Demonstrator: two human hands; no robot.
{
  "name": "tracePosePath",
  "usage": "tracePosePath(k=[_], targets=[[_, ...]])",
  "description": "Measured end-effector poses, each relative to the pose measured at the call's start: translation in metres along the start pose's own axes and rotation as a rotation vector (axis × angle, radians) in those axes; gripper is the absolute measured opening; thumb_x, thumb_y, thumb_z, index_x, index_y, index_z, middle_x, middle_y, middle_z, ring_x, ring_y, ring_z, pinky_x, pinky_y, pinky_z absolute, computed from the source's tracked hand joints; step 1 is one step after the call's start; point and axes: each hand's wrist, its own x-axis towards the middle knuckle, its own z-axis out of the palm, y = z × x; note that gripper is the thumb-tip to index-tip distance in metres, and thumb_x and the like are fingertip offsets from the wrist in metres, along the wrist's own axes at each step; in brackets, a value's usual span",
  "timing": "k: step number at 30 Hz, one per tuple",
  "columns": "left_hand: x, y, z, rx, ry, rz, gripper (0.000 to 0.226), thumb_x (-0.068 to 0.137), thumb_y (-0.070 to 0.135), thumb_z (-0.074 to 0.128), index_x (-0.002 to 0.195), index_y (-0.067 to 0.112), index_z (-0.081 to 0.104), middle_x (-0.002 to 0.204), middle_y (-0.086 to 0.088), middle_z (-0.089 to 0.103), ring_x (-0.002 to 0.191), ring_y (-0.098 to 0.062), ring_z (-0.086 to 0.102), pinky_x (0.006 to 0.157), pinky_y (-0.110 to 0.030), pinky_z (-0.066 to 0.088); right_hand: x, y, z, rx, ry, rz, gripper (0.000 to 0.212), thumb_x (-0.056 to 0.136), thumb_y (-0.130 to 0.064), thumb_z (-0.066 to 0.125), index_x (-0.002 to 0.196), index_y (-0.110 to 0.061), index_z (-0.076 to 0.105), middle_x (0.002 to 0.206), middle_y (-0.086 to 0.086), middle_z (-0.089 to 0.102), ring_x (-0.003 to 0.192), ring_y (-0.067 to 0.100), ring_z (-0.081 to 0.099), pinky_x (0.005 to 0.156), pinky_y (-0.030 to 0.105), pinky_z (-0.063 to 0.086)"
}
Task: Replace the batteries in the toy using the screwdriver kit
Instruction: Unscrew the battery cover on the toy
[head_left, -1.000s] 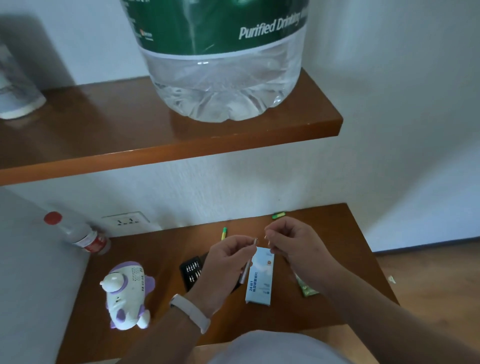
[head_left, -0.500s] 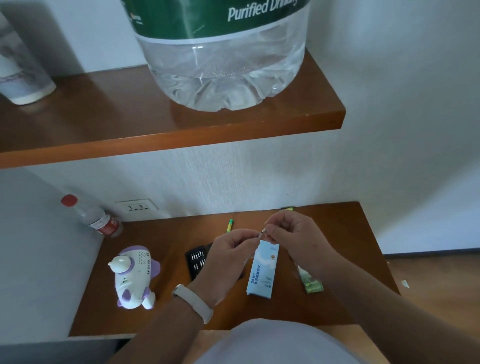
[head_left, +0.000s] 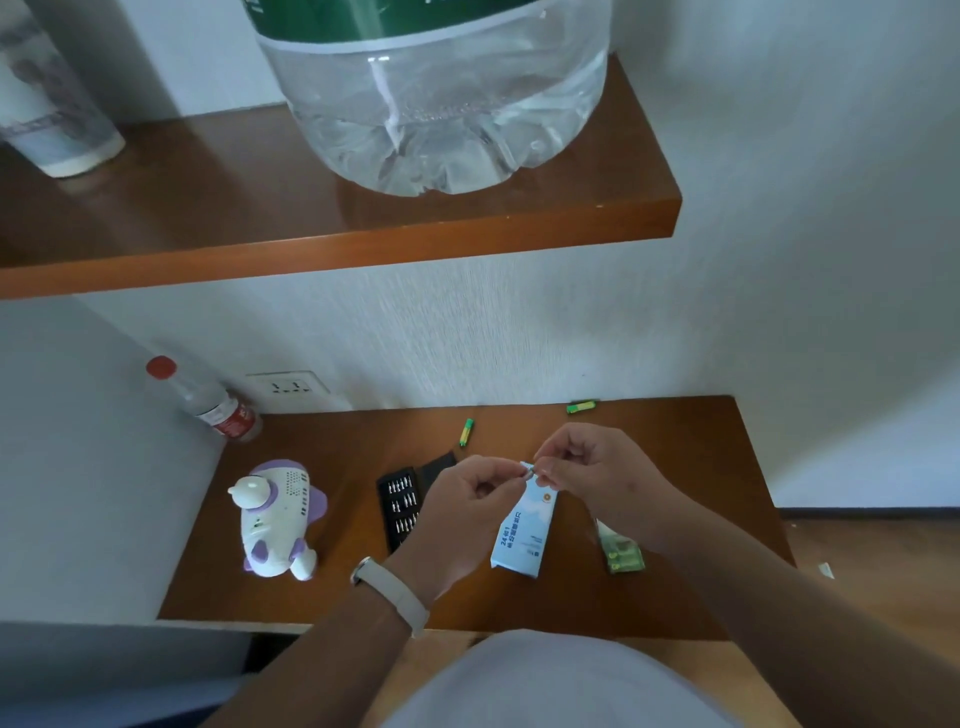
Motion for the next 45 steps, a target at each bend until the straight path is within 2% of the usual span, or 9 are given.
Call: tracePosePath(k=[3,8,11,15,20,25,35,40,45], targets=[[0.0,-0.004,0.006,0.064,0.0,-0.024,0.014,0.101,0.024,0.06,0.098,0.03,0.072,0.097,0.004,0.07,0.085,-0.01,0.065,0.061,-0.012,0.048,-0.001,0.01,-0.003,0.044,-0.017,0.028,0.012,0.092,-0.02,0.064,0.083,-0.026,0.069,0.083,-0.008,0.075,0.089,0.013,0.071,0.083,0.038,0.06],[0.003,-0.019,0.019,0.334,0.003,0.02,0.02,0.103,0.022,0.054,0.108,0.021,0.073,0.098,0.007,0.066,0.094,-0.009,0.061,0.068,-0.013,0.046,0.0,0.032,0.001,0.032,-0.045,0.133,0.01,0.091,-0.022,0.065,0.082,-0.022,0.068,0.081,-0.012,0.074,0.084,0.004,0.071,0.077,0.039,0.062],[0.002,-0.025,0.025,0.276,-0.015,-0.057,0.021,0.102,0.024,0.055,0.106,0.023,0.075,0.096,0.013,0.07,0.092,-0.004,0.064,0.069,-0.017,0.046,0.0,0.042,0.001,-0.007,-0.074,0.113,0.012,0.091,-0.026,0.065,0.08,-0.031,0.067,0.082,-0.018,0.072,0.085,-0.005,0.068,0.072,0.034,0.061],[-0.003,-0.023,0.031,0.224,-0.035,-0.078,0.024,0.104,0.024,0.053,0.092,0.036,0.069,0.086,0.01,0.071,0.083,0.006,0.062,0.06,-0.007,0.045,0.001,0.049,-0.001,-0.078,-0.134,0.087,0.011,0.091,-0.029,0.065,0.081,-0.032,0.066,0.082,-0.023,0.07,0.086,-0.008,0.066,0.071,0.031,0.062],[-0.009,-0.022,0.034,0.19,0.017,-0.099,0.019,0.104,0.023,0.053,0.098,0.027,0.071,0.083,0.007,0.07,0.08,0.003,0.063,0.067,-0.009,0.049,0.009,0.048,-0.001,-0.116,-0.192,0.047,0.007,0.093,-0.033,0.064,0.086,-0.032,0.066,0.081,-0.023,0.069,0.082,-0.007,0.066,0.064,0.018,0.058],[-0.014,-0.025,0.027,0.121,0.098,-0.119,0.014,0.101,0.033,0.058,0.092,0.033,0.07,0.081,0.013,0.073,0.079,0.0,0.066,0.057,-0.007,0.045,0.017,0.039,0.01,0.004,-0.24,0.024,0.001,0.092,-0.032,0.066,0.093,-0.032,0.066,0.083,-0.014,0.071,0.082,0.007,0.069,0.072,0.022,0.059],[0.003,-0.04,-0.036,-0.119,0.237,-0.142,0.009,0.096,0.034,0.066,0.093,0.026,0.071,0.083,0.005,0.076,0.076,-0.011,0.073,0.065,-0.018,0.055,0.029,0.016,0.053,0.008,-0.231,0.082,0.006,0.096,-0.032,0.057,0.097,-0.03,0.062,0.08,-0.011,0.07,0.072,0.0,0.066,0.061,0.011,0.049],[0.003,-0.053,-0.091,-0.21,0.25,-0.109,0.008,0.094,0.029,0.069,0.095,0.021,0.07,0.083,0.001,0.077,0.078,-0.015,0.074,0.068,-0.023,0.056,0.044,-0.004,0.108,0.013,-0.258,0.105,0.012,0.096,-0.039,0.054,0.094,-0.032,0.065,0.083,-0.004,0.072,0.073,0.005,0.067,0.071,0.024,0.056],[-0.002,-0.072,-0.15,-0.261,0.278,-0.076,0.008,0.094,0.025,0.069,0.094,0.018,0.072,0.081,-0.001,0.076,0.074,-0.013,0.072,0.062,-0.019,0.054,0.058,-0.03,0.17,-0.018,-0.231,0.082,0.018,0.084,-0.053,0.054,0.088,-0.04,0.066,0.072,-0.004,0.068,0.062,0.007,0.059,0.062,0.025,0.05]])
